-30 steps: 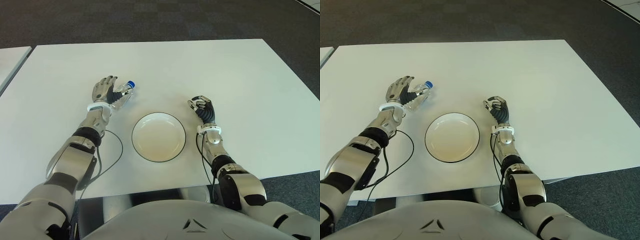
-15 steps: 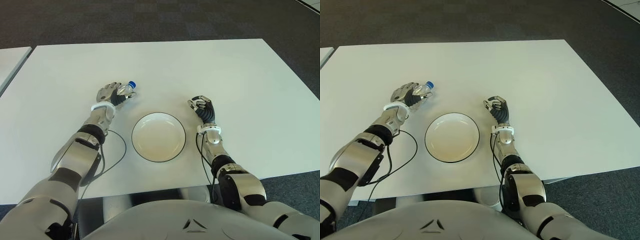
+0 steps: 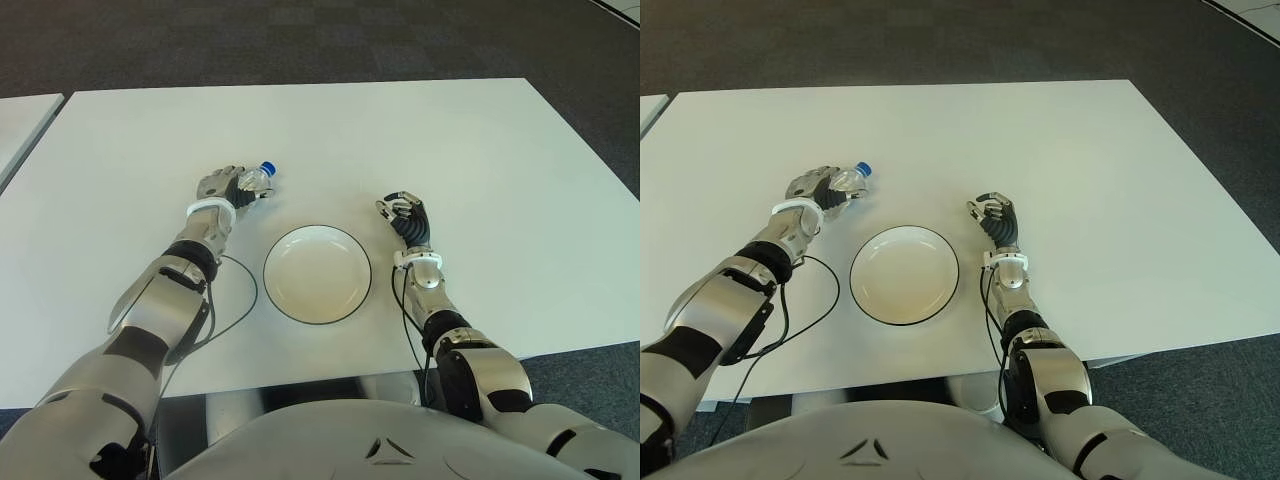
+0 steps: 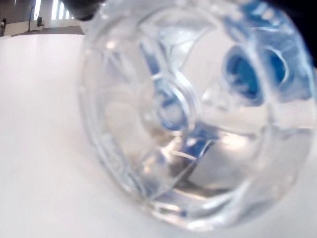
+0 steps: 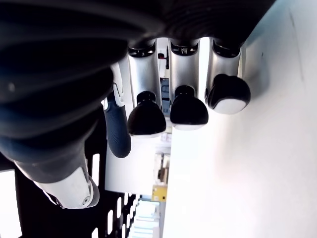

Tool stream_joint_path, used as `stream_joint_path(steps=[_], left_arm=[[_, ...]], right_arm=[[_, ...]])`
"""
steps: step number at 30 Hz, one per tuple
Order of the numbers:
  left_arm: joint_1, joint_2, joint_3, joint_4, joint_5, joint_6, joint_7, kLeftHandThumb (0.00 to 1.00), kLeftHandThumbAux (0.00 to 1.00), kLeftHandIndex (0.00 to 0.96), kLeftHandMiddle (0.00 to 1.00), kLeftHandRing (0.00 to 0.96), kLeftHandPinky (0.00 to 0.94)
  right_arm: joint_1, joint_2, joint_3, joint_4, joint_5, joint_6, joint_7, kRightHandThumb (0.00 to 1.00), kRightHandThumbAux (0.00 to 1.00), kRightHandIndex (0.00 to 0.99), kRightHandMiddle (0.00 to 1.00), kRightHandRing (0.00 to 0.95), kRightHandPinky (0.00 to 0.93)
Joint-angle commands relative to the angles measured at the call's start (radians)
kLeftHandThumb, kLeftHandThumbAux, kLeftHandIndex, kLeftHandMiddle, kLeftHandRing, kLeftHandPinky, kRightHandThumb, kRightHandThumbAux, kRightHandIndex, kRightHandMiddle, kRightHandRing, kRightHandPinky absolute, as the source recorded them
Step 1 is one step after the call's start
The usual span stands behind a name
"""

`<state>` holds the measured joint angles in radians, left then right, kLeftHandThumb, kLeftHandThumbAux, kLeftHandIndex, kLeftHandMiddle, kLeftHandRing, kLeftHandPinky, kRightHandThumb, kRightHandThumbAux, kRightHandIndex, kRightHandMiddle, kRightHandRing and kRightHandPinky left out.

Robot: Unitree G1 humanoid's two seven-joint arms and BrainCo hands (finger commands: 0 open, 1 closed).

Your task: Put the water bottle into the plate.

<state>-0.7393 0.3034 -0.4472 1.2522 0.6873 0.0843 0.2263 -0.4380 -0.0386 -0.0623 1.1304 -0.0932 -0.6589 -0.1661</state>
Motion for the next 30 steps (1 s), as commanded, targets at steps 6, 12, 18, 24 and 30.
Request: stream_joint_path(steps=[6, 12, 18, 24, 30], left_arm=[[0.038, -0.046, -0.065, 0.061, 0.024, 0.092, -0.040, 0.605, 0.365, 0.000, 0.000, 0.000, 0.000], [0.041, -0.057, -0.108, 0.073, 0.051, 0.128, -0.029, 0.603, 0.419, 0.000, 0.000, 0.000, 0.000], [0.046, -0.075, -0.126, 0.084, 0.058, 0.172, -0.026, 0.595, 0.476, 0.000, 0.000, 0.000, 0.010], [0.051, -0.096, -0.133, 0.092, 0.054, 0.217, -0.004, 0.606, 0.542, 0.000, 0.046, 0.042, 0.143], [0.065, -0.120, -0.132, 0.097, 0.051, 0.263, 0.059, 0.654, 0.574, 0.082, 0.240, 0.241, 0.342]], right_arm=[[0.055, 0.007, 0.009, 0.033, -0.007, 0.051, -0.012, 0.737, 0.712, 0.440, 0.887, 0.883, 0.887], [0.057, 0.008, 0.008, 0.034, -0.004, 0.053, -0.012, 0.737, 0.712, 0.440, 0.886, 0.881, 0.887], [0.058, 0.007, 0.005, 0.035, 0.001, 0.050, -0.004, 0.737, 0.712, 0.440, 0.887, 0.882, 0.890], [0.057, 0.007, 0.005, 0.036, 0.000, 0.049, -0.005, 0.738, 0.712, 0.440, 0.889, 0.885, 0.890], [0.058, 0.006, 0.005, 0.035, -0.001, 0.045, -0.008, 0.737, 0.712, 0.440, 0.889, 0.883, 0.888]])
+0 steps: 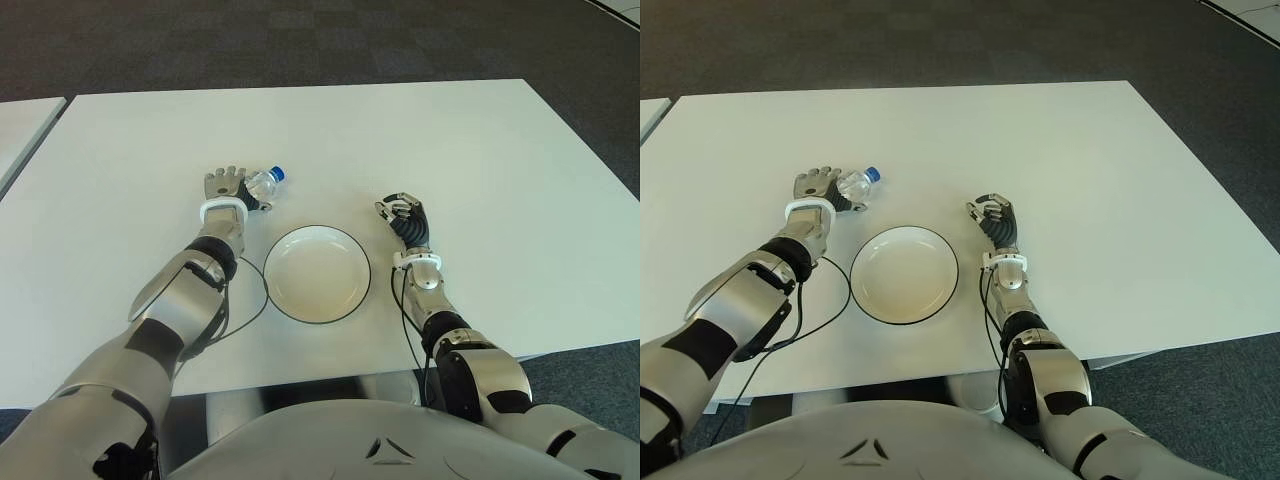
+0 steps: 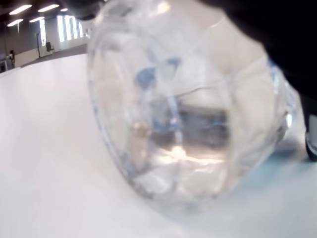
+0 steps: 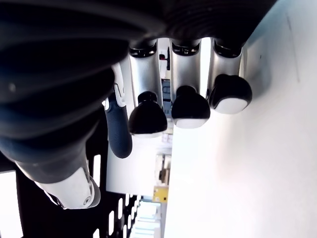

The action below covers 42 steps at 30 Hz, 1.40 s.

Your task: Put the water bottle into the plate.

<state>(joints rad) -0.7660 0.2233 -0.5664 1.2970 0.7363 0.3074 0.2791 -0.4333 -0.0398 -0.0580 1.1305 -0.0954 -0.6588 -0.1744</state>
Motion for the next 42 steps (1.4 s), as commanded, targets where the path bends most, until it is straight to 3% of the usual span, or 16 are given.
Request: stream_joint_path(steps=[1, 3, 5, 9, 12, 20, 42], left_arm=[[0.094, -0.044, -0.011, 0.054, 0.001, 0.049, 0.021, 0.663, 0.577, 0.107, 0.282, 0.284, 0.377], [0.105, -0.057, -0.005, 0.058, -0.005, 0.066, 0.051, 0.677, 0.584, 0.182, 0.386, 0.397, 0.455], [0.119, -0.068, 0.001, 0.064, -0.011, 0.079, 0.077, 0.774, 0.633, 0.307, 0.494, 0.533, 0.557], [0.120, -0.070, 0.008, 0.069, -0.019, 0.083, 0.080, 0.832, 0.659, 0.386, 0.531, 0.673, 0.694], [0.117, -0.066, 0.011, 0.068, -0.026, 0.074, 0.076, 0.842, 0.664, 0.401, 0.532, 0.715, 0.734], [0.114, -0.055, 0.049, 0.062, -0.059, 0.030, 0.069, 0.846, 0.669, 0.401, 0.532, 0.786, 0.809], [0.119, -0.040, 0.119, 0.049, -0.108, -0.056, 0.048, 0.848, 0.670, 0.395, 0.544, 0.845, 0.866]], right_arm=[[0.054, 0.008, 0.000, 0.035, 0.001, 0.044, -0.001, 0.737, 0.712, 0.440, 0.889, 0.883, 0.888], [0.054, 0.007, 0.000, 0.035, 0.001, 0.044, -0.001, 0.737, 0.712, 0.440, 0.889, 0.883, 0.887], [0.054, 0.006, 0.001, 0.035, 0.000, 0.043, -0.001, 0.737, 0.713, 0.440, 0.889, 0.883, 0.887], [0.053, 0.004, 0.003, 0.035, -0.003, 0.046, -0.002, 0.737, 0.713, 0.440, 0.889, 0.885, 0.890], [0.053, 0.003, 0.005, 0.036, -0.005, 0.047, -0.003, 0.737, 0.713, 0.440, 0.889, 0.885, 0.890], [0.049, 0.003, 0.005, 0.040, -0.005, 0.048, -0.003, 0.738, 0.713, 0.440, 0.889, 0.886, 0.889], [0.045, 0.008, -0.008, 0.046, 0.011, 0.040, 0.016, 0.735, 0.712, 0.440, 0.891, 0.880, 0.887]])
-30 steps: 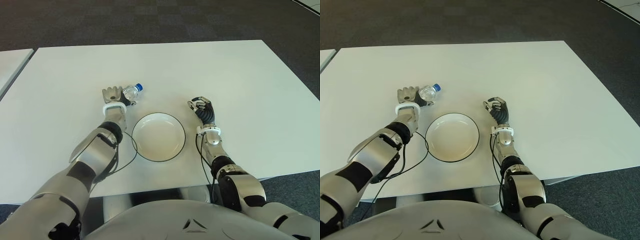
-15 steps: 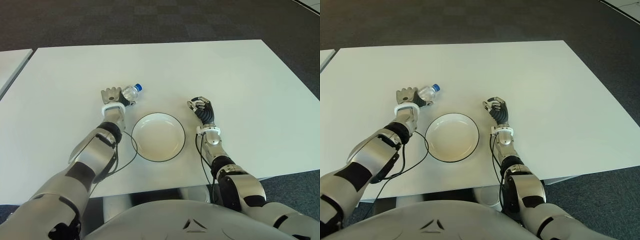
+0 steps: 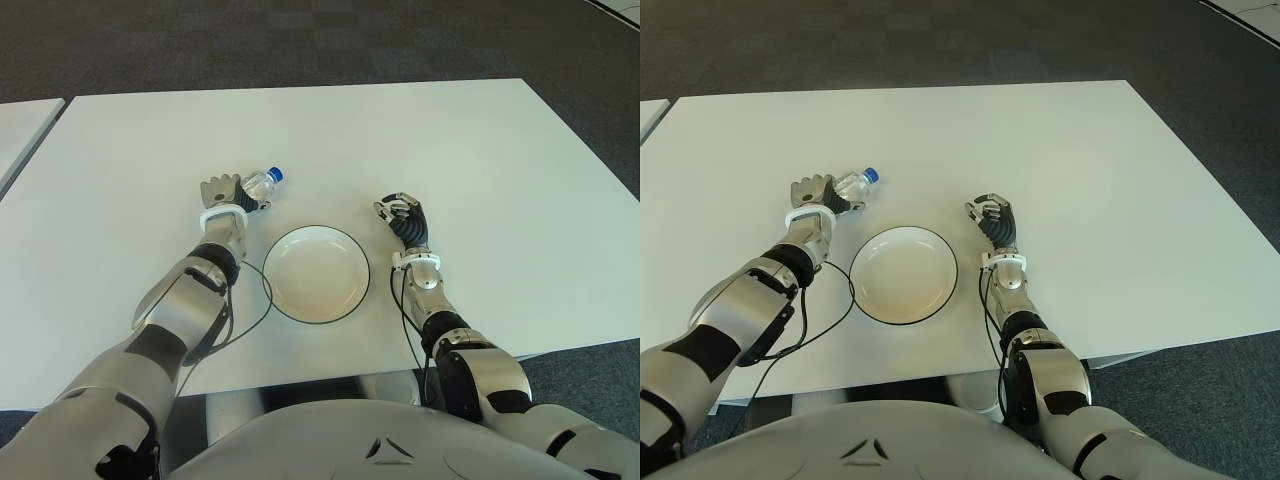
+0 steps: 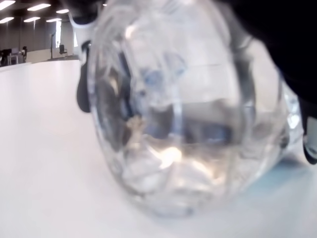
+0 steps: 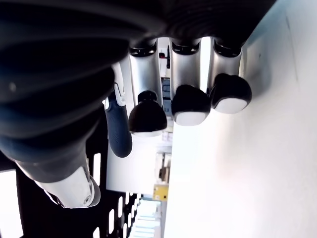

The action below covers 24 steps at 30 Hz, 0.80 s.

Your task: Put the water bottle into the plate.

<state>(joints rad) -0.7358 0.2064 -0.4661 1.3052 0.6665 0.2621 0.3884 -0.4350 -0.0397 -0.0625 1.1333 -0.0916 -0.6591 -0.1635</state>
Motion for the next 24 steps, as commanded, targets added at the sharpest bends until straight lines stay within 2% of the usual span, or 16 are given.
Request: stream_joint_path(steps=[1, 12, 19, 24], left_arm=[[0.089, -0.023, 0.023, 0.040, -0.041, -0.014, -0.058, 0.848, 0.670, 0.395, 0.545, 0.846, 0.866], [0.075, 0.002, 0.081, -0.003, -0.074, -0.057, 0.006, 0.849, 0.670, 0.395, 0.542, 0.855, 0.874], [0.091, 0.033, 0.105, -0.051, -0.090, -0.153, 0.100, 0.851, 0.668, 0.399, 0.546, 0.855, 0.869], [0.127, 0.079, 0.116, -0.178, -0.087, -0.217, 0.159, 0.852, 0.667, 0.400, 0.547, 0.857, 0.860]], right_arm=[[0.047, 0.008, -0.004, 0.043, 0.006, 0.041, 0.004, 0.735, 0.712, 0.440, 0.890, 0.880, 0.887], [0.048, 0.005, 0.000, 0.041, 0.000, 0.045, -0.002, 0.735, 0.712, 0.440, 0.888, 0.880, 0.886], [0.044, 0.007, -0.003, 0.042, 0.004, 0.046, 0.001, 0.736, 0.712, 0.440, 0.889, 0.881, 0.887], [0.045, 0.007, -0.005, 0.041, 0.009, 0.051, 0.010, 0.737, 0.712, 0.440, 0.882, 0.874, 0.876]])
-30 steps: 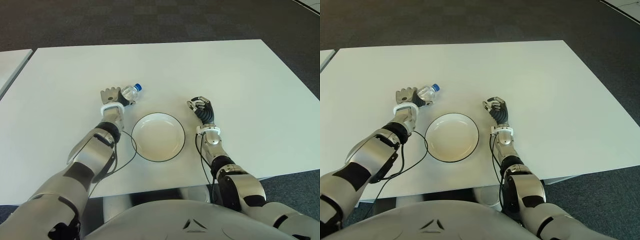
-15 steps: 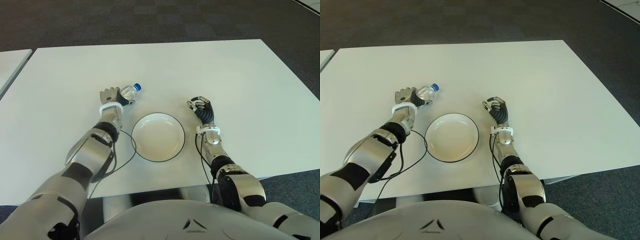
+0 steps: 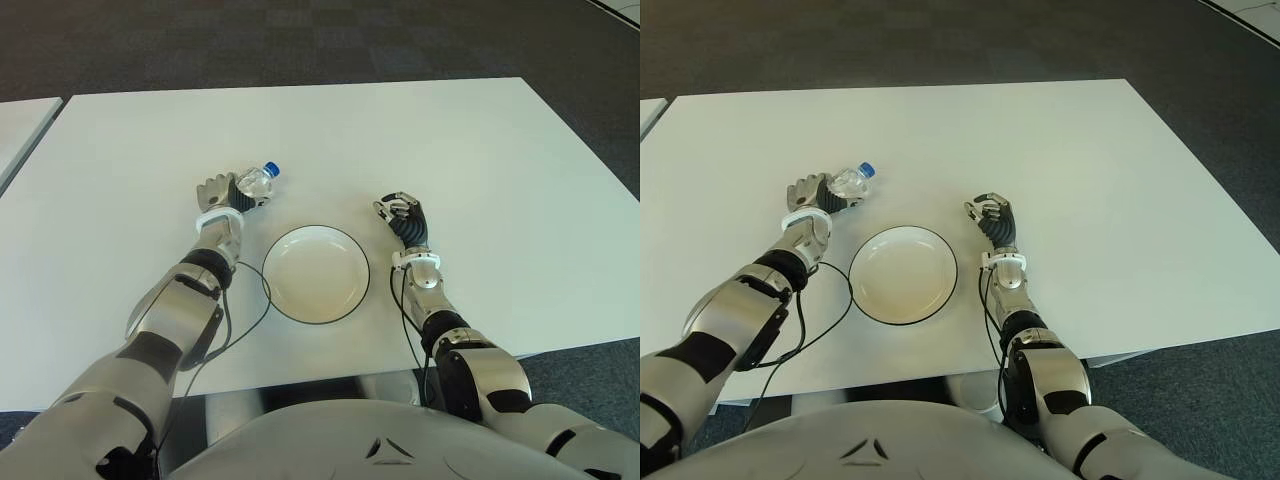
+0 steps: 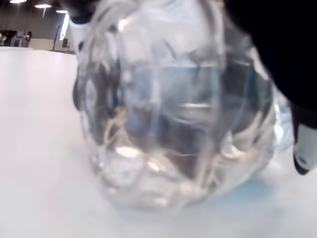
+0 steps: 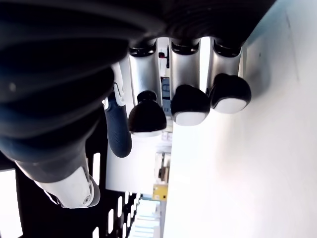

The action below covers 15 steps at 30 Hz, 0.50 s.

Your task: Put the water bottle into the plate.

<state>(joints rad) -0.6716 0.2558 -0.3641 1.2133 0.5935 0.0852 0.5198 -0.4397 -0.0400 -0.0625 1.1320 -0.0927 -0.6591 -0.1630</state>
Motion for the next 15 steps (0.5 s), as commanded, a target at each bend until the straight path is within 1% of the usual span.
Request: stream_joint_path(steps=[1, 3, 6, 10, 11, 13, 15], left_arm=[[0.074, 0.040, 0.017, -0.128, -0.014, -0.043, 0.031, 0.852, 0.667, 0.400, 0.547, 0.857, 0.858], [0.091, 0.052, 0.021, -0.179, -0.013, -0.042, 0.029, 0.852, 0.667, 0.400, 0.546, 0.856, 0.850], [0.141, 0.069, 0.035, -0.319, -0.011, -0.022, 0.018, 0.852, 0.668, 0.400, 0.546, 0.856, 0.846], [0.241, 0.077, 0.067, -0.533, -0.013, -0.013, 0.015, 0.852, 0.668, 0.399, 0.545, 0.857, 0.845], [0.287, 0.075, 0.078, -0.623, -0.016, -0.018, 0.012, 0.852, 0.668, 0.399, 0.544, 0.857, 0.845], [0.349, 0.073, 0.094, -0.746, -0.023, -0.027, 0.004, 0.852, 0.668, 0.398, 0.542, 0.858, 0.842], [0.381, 0.071, 0.104, -0.810, -0.030, -0.033, -0.007, 0.852, 0.668, 0.397, 0.541, 0.858, 0.840]], right_arm=[[0.050, 0.008, -0.006, 0.041, 0.011, 0.052, 0.011, 0.737, 0.712, 0.441, 0.881, 0.873, 0.875], [0.051, 0.009, -0.007, 0.041, 0.013, 0.053, 0.012, 0.736, 0.712, 0.441, 0.878, 0.869, 0.872], [0.052, 0.009, -0.008, 0.040, 0.013, 0.053, 0.016, 0.736, 0.711, 0.441, 0.875, 0.866, 0.870], [0.051, 0.010, -0.010, 0.040, 0.014, 0.056, 0.017, 0.735, 0.711, 0.441, 0.873, 0.862, 0.868], [0.051, 0.010, -0.010, 0.040, 0.014, 0.058, 0.017, 0.735, 0.711, 0.441, 0.872, 0.862, 0.868], [0.050, 0.010, -0.010, 0.041, 0.014, 0.059, 0.016, 0.735, 0.711, 0.441, 0.871, 0.860, 0.868], [0.049, 0.009, -0.011, 0.041, 0.015, 0.060, 0.017, 0.735, 0.711, 0.441, 0.871, 0.859, 0.867]])
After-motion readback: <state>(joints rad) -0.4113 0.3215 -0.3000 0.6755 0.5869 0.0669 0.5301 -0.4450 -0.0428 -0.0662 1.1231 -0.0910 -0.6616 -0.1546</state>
